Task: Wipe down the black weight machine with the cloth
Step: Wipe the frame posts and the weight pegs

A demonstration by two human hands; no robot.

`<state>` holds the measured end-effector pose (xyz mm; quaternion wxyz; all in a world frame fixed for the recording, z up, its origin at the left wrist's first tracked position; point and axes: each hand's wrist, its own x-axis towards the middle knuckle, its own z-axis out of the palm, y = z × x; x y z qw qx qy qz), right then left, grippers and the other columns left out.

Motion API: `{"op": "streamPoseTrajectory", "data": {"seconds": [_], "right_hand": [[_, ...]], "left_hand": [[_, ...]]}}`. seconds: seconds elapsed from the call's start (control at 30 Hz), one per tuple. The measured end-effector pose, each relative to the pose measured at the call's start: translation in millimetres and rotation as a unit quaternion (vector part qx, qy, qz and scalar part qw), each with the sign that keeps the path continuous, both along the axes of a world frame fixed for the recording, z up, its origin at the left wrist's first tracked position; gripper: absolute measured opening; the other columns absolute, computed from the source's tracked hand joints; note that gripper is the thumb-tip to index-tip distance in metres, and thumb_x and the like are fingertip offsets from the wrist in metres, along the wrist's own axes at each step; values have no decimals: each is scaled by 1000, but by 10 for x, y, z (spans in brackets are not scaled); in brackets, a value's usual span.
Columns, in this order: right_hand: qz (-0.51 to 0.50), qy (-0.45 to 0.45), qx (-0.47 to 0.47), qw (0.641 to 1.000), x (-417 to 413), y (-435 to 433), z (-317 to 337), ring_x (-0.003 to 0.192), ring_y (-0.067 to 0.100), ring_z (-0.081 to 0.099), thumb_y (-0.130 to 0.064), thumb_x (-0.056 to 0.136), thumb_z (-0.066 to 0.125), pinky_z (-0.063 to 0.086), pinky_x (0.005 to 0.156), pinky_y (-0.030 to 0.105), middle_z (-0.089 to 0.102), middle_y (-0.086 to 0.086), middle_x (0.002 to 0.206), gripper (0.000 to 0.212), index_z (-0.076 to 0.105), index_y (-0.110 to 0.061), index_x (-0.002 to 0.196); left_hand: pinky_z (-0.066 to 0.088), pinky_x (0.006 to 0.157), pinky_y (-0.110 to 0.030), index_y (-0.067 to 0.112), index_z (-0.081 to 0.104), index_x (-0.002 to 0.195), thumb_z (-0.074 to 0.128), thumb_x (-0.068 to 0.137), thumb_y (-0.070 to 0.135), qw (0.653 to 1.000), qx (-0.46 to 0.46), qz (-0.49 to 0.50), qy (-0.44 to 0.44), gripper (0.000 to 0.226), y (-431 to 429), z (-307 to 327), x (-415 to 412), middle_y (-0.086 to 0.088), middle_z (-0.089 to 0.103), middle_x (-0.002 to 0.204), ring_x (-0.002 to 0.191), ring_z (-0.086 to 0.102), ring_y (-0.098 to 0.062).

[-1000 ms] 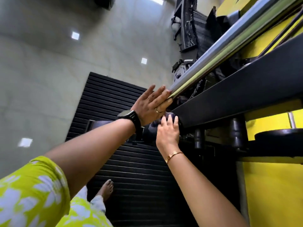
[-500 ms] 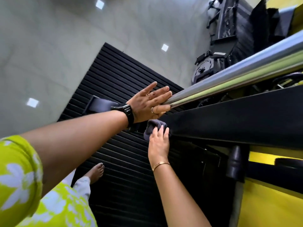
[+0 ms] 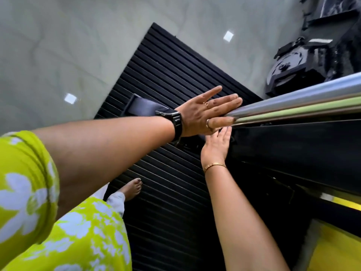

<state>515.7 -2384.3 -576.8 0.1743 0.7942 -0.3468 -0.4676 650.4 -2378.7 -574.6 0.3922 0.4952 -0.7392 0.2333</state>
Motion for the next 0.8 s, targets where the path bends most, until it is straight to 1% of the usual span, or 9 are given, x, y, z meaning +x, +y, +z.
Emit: {"op": "streamPoseTrajectory", "data": {"seconds": [0.1, 0.23, 0.33, 0.47, 0.53, 0.57, 0.63, 0.7, 0.8], "right_hand": [[10, 14, 36, 999, -40, 23, -222, 146, 43, 3, -28, 104, 23, -7, 116, 57, 13, 11, 160, 51, 21, -15, 153], [-4, 5, 60, 998, -74, 65, -129, 147, 38, 6, -24, 104, 20, -2, 117, 54, 14, 10, 160, 49, 26, -17, 152], [-26, 3, 33, 999, -8, 45, 218, 147, 36, 5, -21, 104, 18, -3, 117, 53, 14, 9, 161, 49, 24, -15, 153], [-39, -4, -12, 999, 106, -9, 902, 147, 39, 2, -23, 103, 21, -8, 116, 55, 13, 12, 160, 50, 23, -13, 152], [-32, -2, -40, 999, 131, 8, 1288, 147, 40, 2, -24, 102, 24, -12, 114, 57, 14, 13, 160, 51, 24, -13, 152], [-25, 1, -54, 998, 144, 24, 1513, 147, 41, 2, -25, 102, 25, -14, 112, 59, 16, 13, 159, 51, 24, -13, 152], [-26, -2, -69, 997, 146, 64, 1838, 147, 40, 2, -24, 102, 24, -17, 110, 60, 17, 11, 159, 51, 25, -13, 151], [-37, -13, -84, 996, 132, 98, 2167, 147, 39, 3, -20, 101, 24, -20, 108, 61, 20, 9, 159, 50, 27, -14, 150], [-55, -50, -115, 991, 88, 188, 2603, 147, 36, 7, -17, 100, 25, -28, 101, 61, 23, 7, 156, 49, 33, -15, 149]], "left_hand": [[2, 122, -45, 17, -25, 149, 53, 91, 23, 1000, 21, 6, -11, 98, 31, -108, 7, -10, -15, 161, 150, -1, -22], [0, 122, -45, 14, -23, 149, 42, 98, 33, 996, 67, 38, -34, 85, 82, -191, -18, -12, -15, 161, 150, -6, -22], [-1, 122, -44, 14, -21, 151, 35, 101, 37, 993, 104, 22, -48, 78, 178, -65, 63, -11, -13, 162, 149, -8, -23], [7, 121, -45, 20, -17, 153, 41, 98, 31, 996, 83, 8, 11, 80, 212, 380, 17, -5, -13, 162, 150, -1, -21], [9, 121, -45, 23, -18, 152, 45, 96, 32, 997, 73, 2, 11, 84, 202, 658, -12, -7, -12, 162, 150, 3, -23], [9, 120, -45, 25, -17, 152, 43, 97, 33, 998, 70, -6, 1, 82, 190, 819, 14, -9, -8, 163, 149, 11, -26], [10, 119, -44, 29, -14, 153, 33, 99, 35, 997, 66, -22, -29, 72, 195, 1093, 89, -12, 15, 158, 139, 29, -29], [10, 118, -43, 31, -9, 154, 23, 101, 34, 997, 55, -25, -57, 62, 204, 1393, 163, -10, 29, 147, 131, 36, -27], [15, 116, -43, 31, 21, 150, 20, 102, 31, 998, 22, -5, -60, 47, 178, 1908, 109, -7, 33, 142, 128, 39, -25]]}}
